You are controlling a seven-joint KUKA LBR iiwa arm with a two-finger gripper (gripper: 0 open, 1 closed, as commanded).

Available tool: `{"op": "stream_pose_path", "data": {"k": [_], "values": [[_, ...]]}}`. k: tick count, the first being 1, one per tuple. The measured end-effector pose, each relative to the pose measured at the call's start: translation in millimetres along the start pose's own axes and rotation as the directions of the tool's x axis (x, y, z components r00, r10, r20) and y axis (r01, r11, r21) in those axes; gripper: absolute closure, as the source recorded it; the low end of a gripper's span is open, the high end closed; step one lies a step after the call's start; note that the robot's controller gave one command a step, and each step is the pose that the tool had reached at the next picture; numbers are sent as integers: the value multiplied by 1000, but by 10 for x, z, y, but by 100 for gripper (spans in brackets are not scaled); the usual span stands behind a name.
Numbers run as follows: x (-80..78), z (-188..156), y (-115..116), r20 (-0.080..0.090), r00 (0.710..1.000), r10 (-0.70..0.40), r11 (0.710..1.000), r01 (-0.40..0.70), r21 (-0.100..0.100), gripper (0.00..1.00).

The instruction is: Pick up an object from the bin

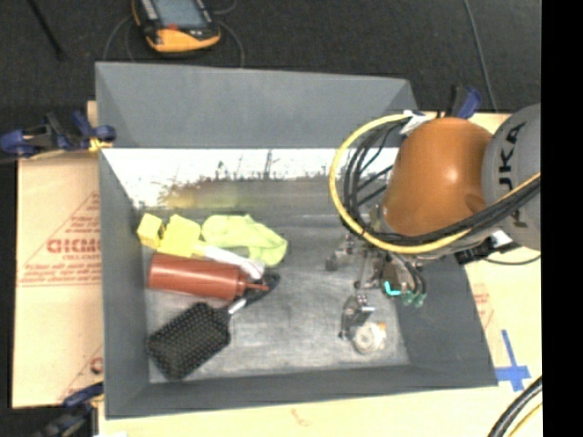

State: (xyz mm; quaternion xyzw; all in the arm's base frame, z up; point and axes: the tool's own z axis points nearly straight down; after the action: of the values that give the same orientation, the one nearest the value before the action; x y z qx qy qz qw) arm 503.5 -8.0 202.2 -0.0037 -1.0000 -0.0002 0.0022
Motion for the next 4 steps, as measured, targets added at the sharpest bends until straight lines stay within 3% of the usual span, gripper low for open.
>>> {"op": "stream_pose_path", "data": {"k": [1, 2, 3, 4], "values": [[-8, -33, -1, 6, 1000, 0, 1000, 0, 0, 0], [-14, 158, -286, 10, 997, -81, 997, 81, 0, 0], [-47, 472, -601, 9, 1000, -2, 1000, 2, 1, 0], [42, 558, -705, 6, 967, 254, 967, -254, -1, 0]]}}
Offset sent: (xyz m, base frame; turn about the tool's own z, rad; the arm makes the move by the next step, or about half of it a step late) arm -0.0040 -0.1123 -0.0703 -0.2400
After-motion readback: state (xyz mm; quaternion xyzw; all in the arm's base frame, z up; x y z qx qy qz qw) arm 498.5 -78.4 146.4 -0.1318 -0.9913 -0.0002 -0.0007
